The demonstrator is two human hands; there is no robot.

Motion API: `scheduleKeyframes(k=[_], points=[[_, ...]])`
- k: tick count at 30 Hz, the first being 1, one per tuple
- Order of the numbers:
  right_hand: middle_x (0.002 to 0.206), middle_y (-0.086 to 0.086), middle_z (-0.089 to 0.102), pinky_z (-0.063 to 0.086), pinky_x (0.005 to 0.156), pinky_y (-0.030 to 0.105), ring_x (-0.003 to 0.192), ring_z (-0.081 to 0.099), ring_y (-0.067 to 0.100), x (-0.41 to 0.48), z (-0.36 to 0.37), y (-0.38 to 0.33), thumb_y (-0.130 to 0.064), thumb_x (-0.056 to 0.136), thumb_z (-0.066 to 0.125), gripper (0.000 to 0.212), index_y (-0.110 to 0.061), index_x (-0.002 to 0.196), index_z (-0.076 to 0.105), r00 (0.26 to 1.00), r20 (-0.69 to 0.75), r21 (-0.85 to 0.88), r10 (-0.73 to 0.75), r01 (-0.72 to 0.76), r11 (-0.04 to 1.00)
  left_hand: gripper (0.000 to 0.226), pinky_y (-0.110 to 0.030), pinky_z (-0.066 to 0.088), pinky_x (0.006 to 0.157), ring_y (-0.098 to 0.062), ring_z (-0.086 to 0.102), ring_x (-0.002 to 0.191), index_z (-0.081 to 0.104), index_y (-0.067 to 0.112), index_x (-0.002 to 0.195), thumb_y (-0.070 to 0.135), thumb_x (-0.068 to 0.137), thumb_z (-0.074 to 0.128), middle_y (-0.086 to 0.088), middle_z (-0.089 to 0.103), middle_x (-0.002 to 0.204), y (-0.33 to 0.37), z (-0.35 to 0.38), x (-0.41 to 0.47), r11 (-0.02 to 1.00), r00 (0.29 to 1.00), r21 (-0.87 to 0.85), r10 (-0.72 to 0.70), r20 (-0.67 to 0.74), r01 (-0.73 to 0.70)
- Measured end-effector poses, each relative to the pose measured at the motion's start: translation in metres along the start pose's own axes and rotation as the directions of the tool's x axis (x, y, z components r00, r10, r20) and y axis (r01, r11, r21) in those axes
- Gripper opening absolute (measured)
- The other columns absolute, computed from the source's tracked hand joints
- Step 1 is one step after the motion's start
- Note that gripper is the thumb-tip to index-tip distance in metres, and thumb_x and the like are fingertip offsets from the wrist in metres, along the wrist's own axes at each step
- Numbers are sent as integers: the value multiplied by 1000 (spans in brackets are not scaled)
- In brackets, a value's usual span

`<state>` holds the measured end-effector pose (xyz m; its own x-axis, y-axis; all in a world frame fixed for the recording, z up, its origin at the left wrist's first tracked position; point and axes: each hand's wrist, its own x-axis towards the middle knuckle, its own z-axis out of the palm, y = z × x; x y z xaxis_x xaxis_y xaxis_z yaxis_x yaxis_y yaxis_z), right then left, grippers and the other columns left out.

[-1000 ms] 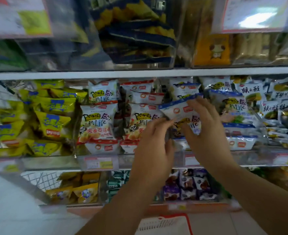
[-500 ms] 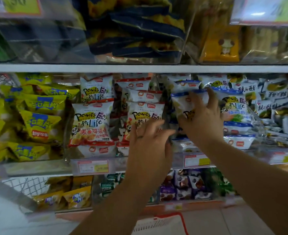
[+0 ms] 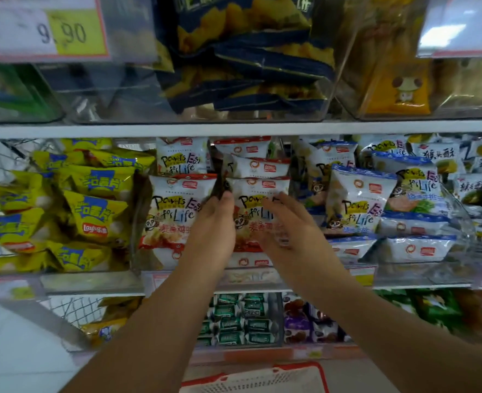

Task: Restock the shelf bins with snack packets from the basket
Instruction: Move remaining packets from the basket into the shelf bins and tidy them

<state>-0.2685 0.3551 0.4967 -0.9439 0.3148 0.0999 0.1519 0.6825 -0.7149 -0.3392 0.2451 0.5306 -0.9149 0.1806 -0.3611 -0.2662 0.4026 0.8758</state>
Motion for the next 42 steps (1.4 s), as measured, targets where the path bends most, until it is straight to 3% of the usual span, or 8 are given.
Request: scheduleKeyframes(k=[2, 5, 10, 13, 17, 25, 30, 42], points=[[163, -7, 6, 31, 116, 48, 150, 9, 24, 4, 7, 1, -30, 95, 58, 59, -34, 149, 34, 999, 20, -127, -29, 31, 991, 54, -40, 40, 102, -27, 53, 109, 50, 20, 138, 53, 102, 28, -9, 54, 137, 10, -1, 2, 998, 999, 55, -39, 26, 37], [164, -1, -3, 31, 116, 49, 150, 6, 31, 3, 13, 3, -25, 95, 58, 67, -34, 152, 26, 995, 81, -344, -52, 77, 936, 59, -39, 36, 99, -30, 49, 123, 45, 16, 142, 54, 102, 25, -12, 49, 143, 22, 1, 0, 989, 988, 95, -126, 90, 117], [151, 15, 41, 40, 102, 59, 133, 44, 42, -1, 7, 14, -18, 76, 76, 64, -24, 137, 55, 994, -1, -582, -106, 86, 809, 64, -40, 35, 102, -30, 43, 133, 37, 13, 147, 55, 102, 23, -12, 42, 150, 28, 8, -6, 978, 966, 131, -184, 182, 161], [151, 14, 42, 38, 104, 58, 134, 45, 39, -2, 3, 19, -23, 75, 78, 67, -27, 137, 53, 993, 18, -610, -116, 102, 786, 63, -39, 35, 102, -28, 44, 131, 35, 15, 148, 56, 101, 25, -10, 42, 149, 24, 7, -5, 978, 966, 161, -167, 199, 136], [153, 8, 39, 31, 110, 57, 140, 36, 35, 2, -3, 10, -31, 81, 74, 65, -27, 141, 48, 983, -11, -517, -182, 150, 843, 52, -29, 29, 82, -11, 44, 87, 42, 20, 143, 49, 104, 26, -2, 50, 128, 22, 1, -2, 975, 977, 214, 19, 214, -66], [153, 7, 35, 26, 116, 43, 143, 26, 31, 67, -15, -10, -21, 90, 57, 61, -19, 148, 38, 998, 1, -245, -56, 55, 968, 49, -35, 42, 92, -21, 56, 99, 48, 10, 137, 42, 104, 31, -8, 56, 128, 42, 11, 42, 992, 992, 66, 99, 80, -104], [159, 9, 18, 21, 120, 45, 149, 11, 28, 55, -2, -5, -30, 96, 55, 68, -15, 154, 23, 998, -10, -167, 66, -67, 984, 48, -48, 33, 112, -32, 40, 135, 37, 13, 146, 34, 107, 18, -16, 39, 149, 46, 16, 70, 977, 993, 181, 106, 42, -112], [159, -1, 20, 27, 118, 40, 149, 14, 19, 51, -8, -1, -35, 92, 62, 70, -27, 152, 27, 996, -12, -43, 85, -85, 995, 57, -46, 42, 106, -28, 54, 123, 51, 14, 138, 51, 100, 29, -9, 55, 139, 35, 25, 103, 995, 986, 39, 88, 144, -94]])
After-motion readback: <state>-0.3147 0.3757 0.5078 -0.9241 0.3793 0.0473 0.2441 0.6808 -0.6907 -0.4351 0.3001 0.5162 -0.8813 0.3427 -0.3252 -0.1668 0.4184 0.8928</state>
